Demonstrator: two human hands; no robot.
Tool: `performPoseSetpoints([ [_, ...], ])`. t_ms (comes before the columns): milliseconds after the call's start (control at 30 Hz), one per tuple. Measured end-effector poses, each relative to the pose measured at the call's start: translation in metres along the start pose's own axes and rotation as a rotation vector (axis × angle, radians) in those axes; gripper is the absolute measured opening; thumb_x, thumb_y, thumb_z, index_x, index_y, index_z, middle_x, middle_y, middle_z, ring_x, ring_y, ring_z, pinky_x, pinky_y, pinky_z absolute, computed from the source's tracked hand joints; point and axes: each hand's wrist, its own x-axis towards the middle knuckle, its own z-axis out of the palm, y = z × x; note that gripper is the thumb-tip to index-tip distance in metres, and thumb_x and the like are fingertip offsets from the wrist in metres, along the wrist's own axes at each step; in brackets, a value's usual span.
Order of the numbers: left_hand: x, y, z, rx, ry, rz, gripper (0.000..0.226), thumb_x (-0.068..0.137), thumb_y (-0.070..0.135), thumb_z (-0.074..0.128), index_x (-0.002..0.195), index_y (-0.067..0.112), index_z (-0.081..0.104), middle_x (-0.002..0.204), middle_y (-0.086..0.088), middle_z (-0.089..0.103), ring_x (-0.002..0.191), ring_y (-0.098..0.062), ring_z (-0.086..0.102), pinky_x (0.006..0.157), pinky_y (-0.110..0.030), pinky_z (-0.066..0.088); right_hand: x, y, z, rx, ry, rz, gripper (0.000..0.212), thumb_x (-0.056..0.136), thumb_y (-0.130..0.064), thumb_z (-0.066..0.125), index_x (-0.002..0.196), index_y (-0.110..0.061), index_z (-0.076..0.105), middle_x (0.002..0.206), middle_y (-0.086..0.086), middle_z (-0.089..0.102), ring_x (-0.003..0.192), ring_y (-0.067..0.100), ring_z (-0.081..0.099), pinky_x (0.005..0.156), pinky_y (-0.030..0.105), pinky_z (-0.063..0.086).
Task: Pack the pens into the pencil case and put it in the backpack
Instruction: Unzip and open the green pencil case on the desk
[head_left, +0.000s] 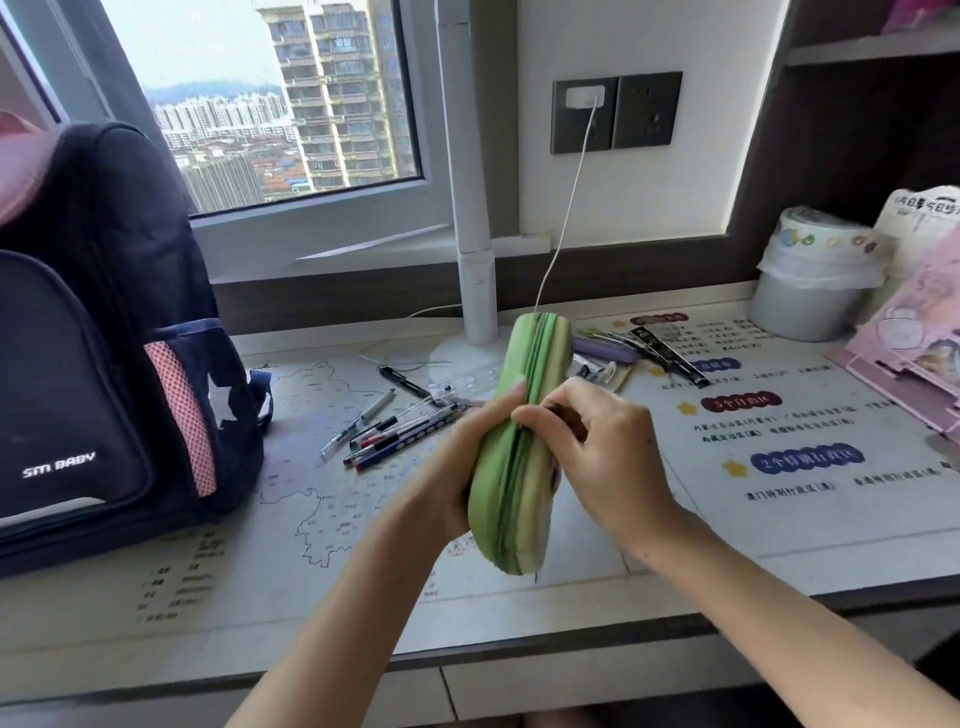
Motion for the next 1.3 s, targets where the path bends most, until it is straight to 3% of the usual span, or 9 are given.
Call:
performPoseSetpoints([
  [233, -0.015, -0.006, -0.014, 0.023, -0.157, -0.002, 0.059, 0.051, 0.048, 0.083, 0.092, 0.007, 0.072, 0.086, -0.013, 0.072, 0.076, -0.025, 0.07, 0.067, -0.034, 0.059, 0.007, -0.018, -0.014, 0.278, -0.203, 0.216, 0.027, 0.082, -0.032, 0.065, 0.068, -0.008, 0.061, 0.053, -0.007, 0.051, 0.048, 0.003, 0.048, 0.047, 0.016, 0.04],
  [400, -0.015, 0.002, -0.008, 0.246, -0.18, 0.015, 0.075, 0.047, 0.021, 0.082, 0.116, 0.007, 0.053, 0.096, -0.017, 0.062, 0.077, -0.024, 0.065, 0.066, -0.034, 0.056, 0.017, -0.021, -0.022, 0.0, -0.284, 0.095, 0.03, 0.083, -0.039, 0.063, 0.07, -0.011, 0.064, 0.057, -0.001, 0.058, 0.052, 0.011, 0.052, 0.051, 0.025, 0.042],
  [500, -0.013, 0.004, -0.011, 0.496, -0.174, 0.066, 0.092, 0.052, 0.02, 0.074, 0.134, 0.033, 0.034, 0.121, -0.02, 0.049, 0.094, -0.031, 0.059, 0.073, -0.039, 0.054, 0.032, -0.01, -0.035, -0.22, -0.08, 0.128, 0.03, 0.084, -0.034, 0.064, 0.065, -0.01, 0.063, 0.052, 0.002, 0.057, 0.046, 0.014, 0.05, 0.046, 0.027, 0.038],
  [600, -0.02, 0.004, -0.019, 0.642, -0.243, 0.077, 0.102, 0.051, 0.021, 0.076, 0.138, 0.042, 0.027, 0.131, -0.016, 0.044, 0.109, -0.033, 0.053, 0.085, -0.049, 0.052, 0.057, 0.029, -0.053, -0.19, 0.063, 0.409, 0.035, 0.085, -0.032, 0.064, 0.056, -0.014, 0.056, 0.047, 0.0, 0.05, 0.043, 0.015, 0.042, 0.046, 0.025, 0.029],
  [733, -0.032, 0.0, -0.023, 0.461, -0.446, 0.089, 0.093, 0.056, 0.009, 0.068, 0.139, 0.03, 0.031, 0.119, -0.022, 0.05, 0.096, -0.03, 0.055, 0.076, -0.042, 0.051, 0.046, 0.073, -0.034, 0.276, -0.148, 1.072, 0.039, 0.089, -0.01, 0.048, 0.051, -0.014, 0.044, 0.041, -0.003, 0.038, 0.042, 0.013, 0.029, 0.044, 0.02, 0.022],
  [867, -0.024, -0.023, -0.022, 0.264, -0.421, 0.074, 0.09, 0.057, 0.004, 0.071, 0.137, 0.023, 0.034, 0.112, -0.021, 0.053, 0.093, -0.034, 0.055, 0.076, -0.044, 0.052, 0.011, 0.073, -0.001, 0.806, -0.302, 1.479, 0.032, 0.092, -0.026, 0.053, 0.064, -0.013, 0.049, 0.056, 0.001, 0.048, 0.041, 0.01, 0.042, 0.037, 0.017, 0.039],
  [1033, -0.008, -0.054, -0.002, 0.082, -0.07, 0.281, 0.092, 0.056, 0.002, 0.075, 0.133, 0.033, 0.036, 0.113, -0.018, 0.06, 0.102, -0.034, 0.061, 0.083, -0.047, 0.051, -0.017, 0.036, -0.014, 0.626, -0.439, 1.023, 0.054, 0.075, -0.065, 0.053, 0.111, -0.025, 0.06, 0.104, 0.005, 0.068, 0.092, 0.021, 0.068, 0.073, 0.033, 0.057],
  [1167, -0.002, -0.063, 0.016, -0.028, -0.052, 0.304, 0.082, 0.065, -0.007, 0.071, 0.134, 0.021, 0.035, 0.126, -0.021, 0.055, 0.115, -0.035, 0.057, 0.087, -0.041, 0.052, -0.028, 0.021, -0.037, 0.617, -0.582, 0.831, 0.074, 0.063, -0.057, 0.065, 0.129, -0.04, 0.036, 0.107, -0.012, 0.061, 0.082, -0.006, 0.066, 0.062, 0.012, 0.051],
  [1300, -0.006, -0.066, 0.022, 0.126, -0.121, 0.165, 0.08, 0.068, -0.012, 0.066, 0.135, 0.014, 0.031, 0.127, -0.016, 0.056, 0.116, -0.026, 0.058, 0.089, -0.032, 0.052, -0.028, 0.037, -0.049, 0.443, -0.703, 0.769, 0.097, 0.066, -0.036, 0.079, 0.141, -0.041, 0.019, 0.108, -0.023, 0.055, 0.088, -0.01, 0.063, 0.068, 0.01, 0.05],
])
